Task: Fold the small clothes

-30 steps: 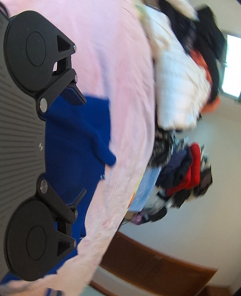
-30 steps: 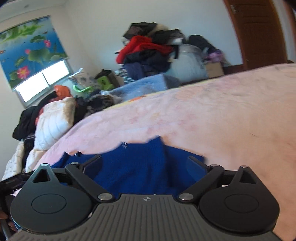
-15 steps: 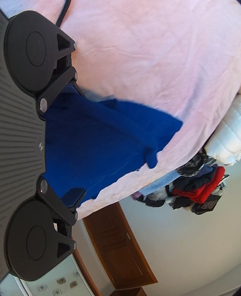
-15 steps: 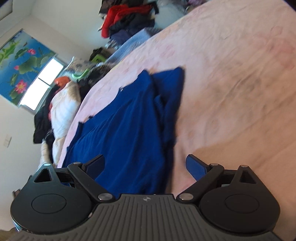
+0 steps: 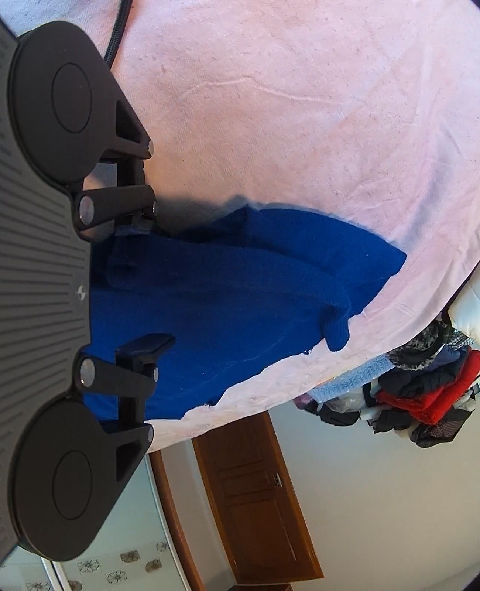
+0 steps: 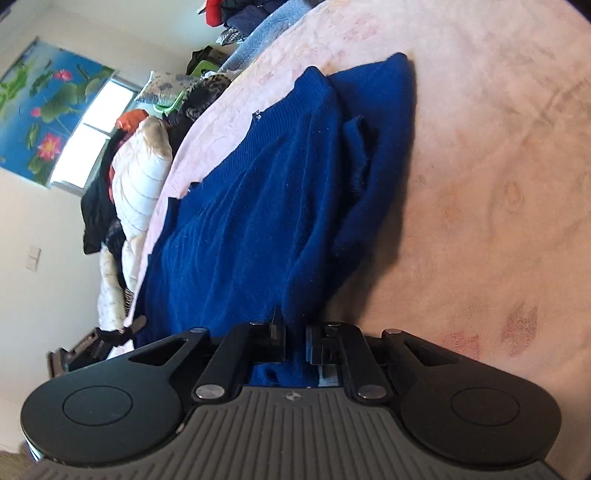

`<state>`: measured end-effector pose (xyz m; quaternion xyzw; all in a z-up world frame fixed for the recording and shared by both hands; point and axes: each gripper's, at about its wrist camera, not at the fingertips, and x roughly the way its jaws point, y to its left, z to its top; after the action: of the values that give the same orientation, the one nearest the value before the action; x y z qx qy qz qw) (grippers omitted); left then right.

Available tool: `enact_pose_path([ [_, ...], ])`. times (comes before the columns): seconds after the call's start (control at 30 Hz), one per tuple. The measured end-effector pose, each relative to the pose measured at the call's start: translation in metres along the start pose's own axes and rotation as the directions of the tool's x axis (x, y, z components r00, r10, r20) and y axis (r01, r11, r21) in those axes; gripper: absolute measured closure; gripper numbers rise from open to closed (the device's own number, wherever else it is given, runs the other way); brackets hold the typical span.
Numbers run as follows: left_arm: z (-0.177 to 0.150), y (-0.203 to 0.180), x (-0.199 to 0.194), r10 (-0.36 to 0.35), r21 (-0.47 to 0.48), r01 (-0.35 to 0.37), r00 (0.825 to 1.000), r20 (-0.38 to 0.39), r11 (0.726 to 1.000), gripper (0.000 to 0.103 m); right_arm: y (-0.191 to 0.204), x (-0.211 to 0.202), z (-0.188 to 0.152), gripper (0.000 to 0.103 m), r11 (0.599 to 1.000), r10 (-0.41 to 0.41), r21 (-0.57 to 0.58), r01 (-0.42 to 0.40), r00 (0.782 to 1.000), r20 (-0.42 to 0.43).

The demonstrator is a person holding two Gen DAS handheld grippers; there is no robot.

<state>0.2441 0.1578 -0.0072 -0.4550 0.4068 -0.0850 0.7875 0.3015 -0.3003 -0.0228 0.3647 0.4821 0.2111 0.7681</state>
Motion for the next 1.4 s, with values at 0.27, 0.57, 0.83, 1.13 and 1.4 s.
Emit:
enact_pose_path([
  [0.27, 0.002, -0.008, -0.003, 0.078, 0.049, -0.078, 0.997, -0.008, 0.996, 0.091, 0.005, -0.008, 0.001, 0.090, 0.999, 0.016, -0.030, -0.016, 1.000, 0.003],
  [0.57, 0.012, -0.031, -0.046, 0.054, 0.148, -0.058, 0.998, 0.030, 0.987, 0.093, 0.030, -0.052, 0.017, 0.091, 0.985, 0.004, -0.174, -0.002, 1.000, 0.012],
  [0.83, 0.011, -0.006, -0.044, 0.250, 0.135, -0.254, 0.967, 0.042, 0.958, 0.083, -0.002, -0.048, 0.010, 0.062, 0.990, -0.109, -0.092, 0.111, 0.994, 0.023],
  [1.13, -0.003, -0.120, -0.022, 0.130, 0.528, -0.306, 0.930, 0.344, 0.792, 0.026, 0.061, -0.039, 0.068, 0.040, 0.960, -0.055, -0.255, 0.111, 0.974, 0.219],
  [1.4, 0.008, -0.095, 0.090, 0.341, 0.593, -0.487, 0.873, 0.348, 0.642, 0.024, 0.079, 0.068, 0.100, 0.041, 0.887, -0.261, -0.344, 0.307, 0.949, 0.174],
])
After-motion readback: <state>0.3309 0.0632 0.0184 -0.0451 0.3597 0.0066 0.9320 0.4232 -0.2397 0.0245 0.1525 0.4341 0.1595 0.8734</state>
